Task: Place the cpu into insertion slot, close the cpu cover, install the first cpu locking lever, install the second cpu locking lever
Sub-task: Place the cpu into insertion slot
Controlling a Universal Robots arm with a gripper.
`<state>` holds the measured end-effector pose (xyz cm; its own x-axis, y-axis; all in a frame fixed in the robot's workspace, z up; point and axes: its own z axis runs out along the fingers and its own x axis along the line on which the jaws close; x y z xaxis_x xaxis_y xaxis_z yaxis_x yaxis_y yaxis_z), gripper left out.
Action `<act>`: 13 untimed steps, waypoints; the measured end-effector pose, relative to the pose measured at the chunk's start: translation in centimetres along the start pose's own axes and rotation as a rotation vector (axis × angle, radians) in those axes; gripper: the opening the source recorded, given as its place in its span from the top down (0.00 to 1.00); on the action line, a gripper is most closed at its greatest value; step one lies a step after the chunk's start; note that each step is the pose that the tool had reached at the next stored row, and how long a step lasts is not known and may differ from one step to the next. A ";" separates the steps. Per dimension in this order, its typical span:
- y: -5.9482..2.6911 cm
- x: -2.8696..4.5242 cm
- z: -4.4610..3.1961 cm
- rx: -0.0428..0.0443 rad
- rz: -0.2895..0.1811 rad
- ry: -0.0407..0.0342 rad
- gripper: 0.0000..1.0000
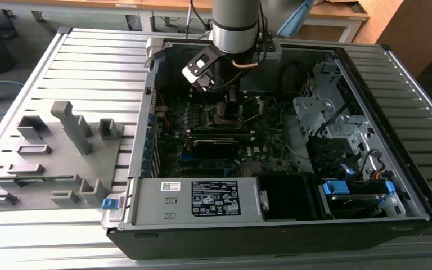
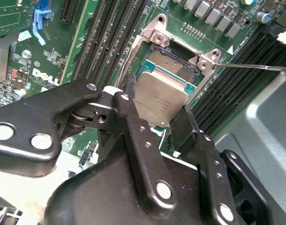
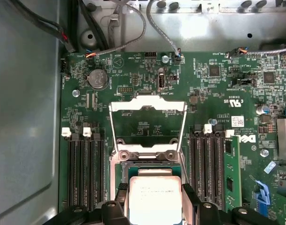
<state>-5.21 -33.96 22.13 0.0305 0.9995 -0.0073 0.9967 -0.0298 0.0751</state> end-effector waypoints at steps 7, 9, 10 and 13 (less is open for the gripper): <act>-0.07 0.08 0.41 0.0001 0.000 0.0018 0.46; -0.09 0.08 0.55 0.0002 0.000 0.0032 0.46; -0.11 0.08 0.63 0.0001 0.000 0.0038 0.46; -0.22 0.09 0.82 0.0002 0.000 0.0043 0.46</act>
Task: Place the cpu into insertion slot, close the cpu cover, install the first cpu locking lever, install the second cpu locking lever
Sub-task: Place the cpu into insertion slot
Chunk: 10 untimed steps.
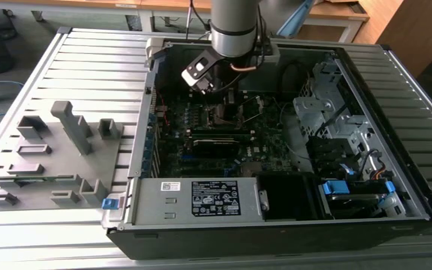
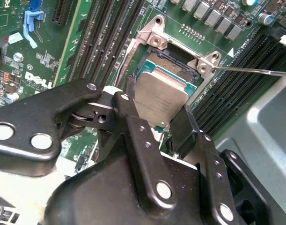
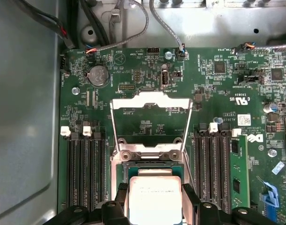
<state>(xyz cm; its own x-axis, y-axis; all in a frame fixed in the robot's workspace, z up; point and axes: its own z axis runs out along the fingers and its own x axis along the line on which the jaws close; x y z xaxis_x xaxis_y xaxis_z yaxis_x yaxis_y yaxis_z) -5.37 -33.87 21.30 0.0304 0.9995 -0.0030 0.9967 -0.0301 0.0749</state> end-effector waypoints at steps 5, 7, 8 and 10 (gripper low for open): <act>-0.16 0.05 0.24 0.0003 0.001 0.0099 0.46; -0.19 0.10 0.31 0.0002 0.001 0.0120 0.46; -0.20 0.11 0.36 0.0003 0.001 0.0121 0.46; -0.22 0.12 0.47 0.0003 0.001 0.0120 0.46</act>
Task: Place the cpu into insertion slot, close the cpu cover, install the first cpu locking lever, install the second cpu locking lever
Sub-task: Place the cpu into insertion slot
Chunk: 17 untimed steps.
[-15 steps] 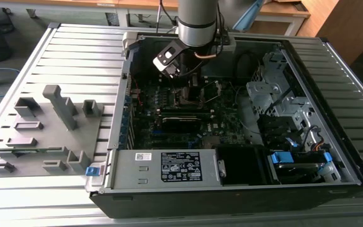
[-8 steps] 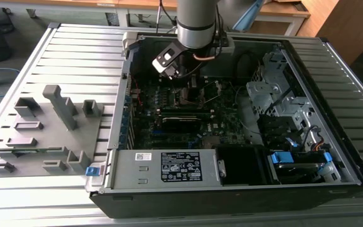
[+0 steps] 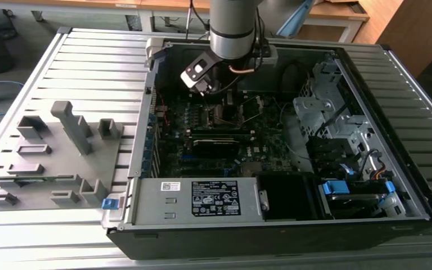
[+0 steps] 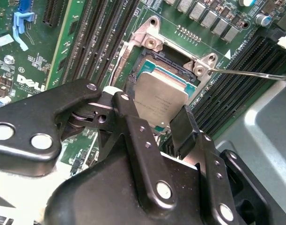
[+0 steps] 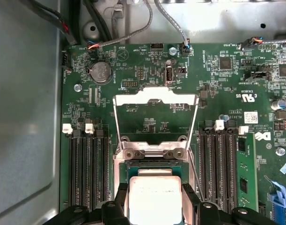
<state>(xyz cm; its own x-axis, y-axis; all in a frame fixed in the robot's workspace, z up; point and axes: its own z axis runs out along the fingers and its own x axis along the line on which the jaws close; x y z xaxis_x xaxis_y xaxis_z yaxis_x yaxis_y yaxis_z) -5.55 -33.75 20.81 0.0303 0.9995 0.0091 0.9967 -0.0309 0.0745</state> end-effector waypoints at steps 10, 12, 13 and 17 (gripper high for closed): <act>-0.10 -0.01 0.80 0.0000 0.000 0.0000 0.46; -0.10 -0.01 0.89 0.0000 0.000 0.0000 0.46; -0.11 -0.01 0.95 0.0000 0.000 0.0001 0.46; -0.12 -0.01 1.01 0.0002 0.000 -0.0003 0.46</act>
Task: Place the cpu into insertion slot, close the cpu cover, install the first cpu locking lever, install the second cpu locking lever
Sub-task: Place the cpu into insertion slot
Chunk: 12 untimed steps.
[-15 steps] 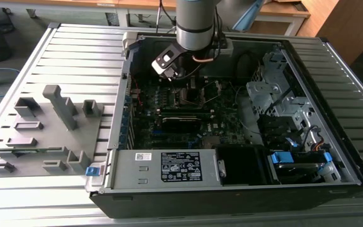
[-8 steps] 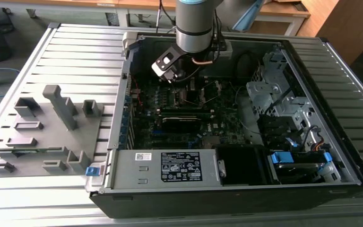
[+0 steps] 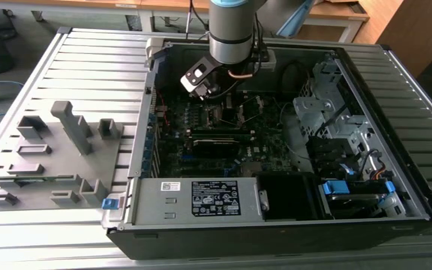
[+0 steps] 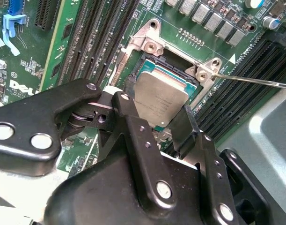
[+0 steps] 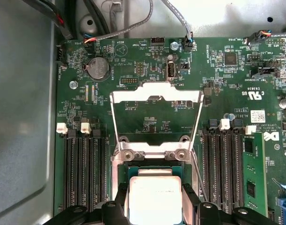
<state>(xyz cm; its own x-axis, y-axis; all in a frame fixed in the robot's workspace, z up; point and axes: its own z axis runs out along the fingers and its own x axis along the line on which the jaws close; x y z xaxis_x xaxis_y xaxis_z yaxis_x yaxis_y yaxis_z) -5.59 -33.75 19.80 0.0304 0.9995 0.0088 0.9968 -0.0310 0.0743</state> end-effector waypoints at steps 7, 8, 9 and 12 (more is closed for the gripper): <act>-0.01 0.00 0.18 0.0000 0.000 0.0000 0.46; -0.01 0.00 0.22 -0.0003 0.000 0.0004 0.46; -0.01 0.00 0.25 -0.0002 0.000 0.0004 0.46; -0.02 0.00 0.28 -0.0002 -0.001 0.0003 0.46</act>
<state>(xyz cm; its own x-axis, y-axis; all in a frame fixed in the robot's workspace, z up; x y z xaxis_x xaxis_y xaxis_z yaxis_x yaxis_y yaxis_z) -5.59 -33.74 19.51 0.0295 0.9995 0.0090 0.9968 -0.0301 0.0745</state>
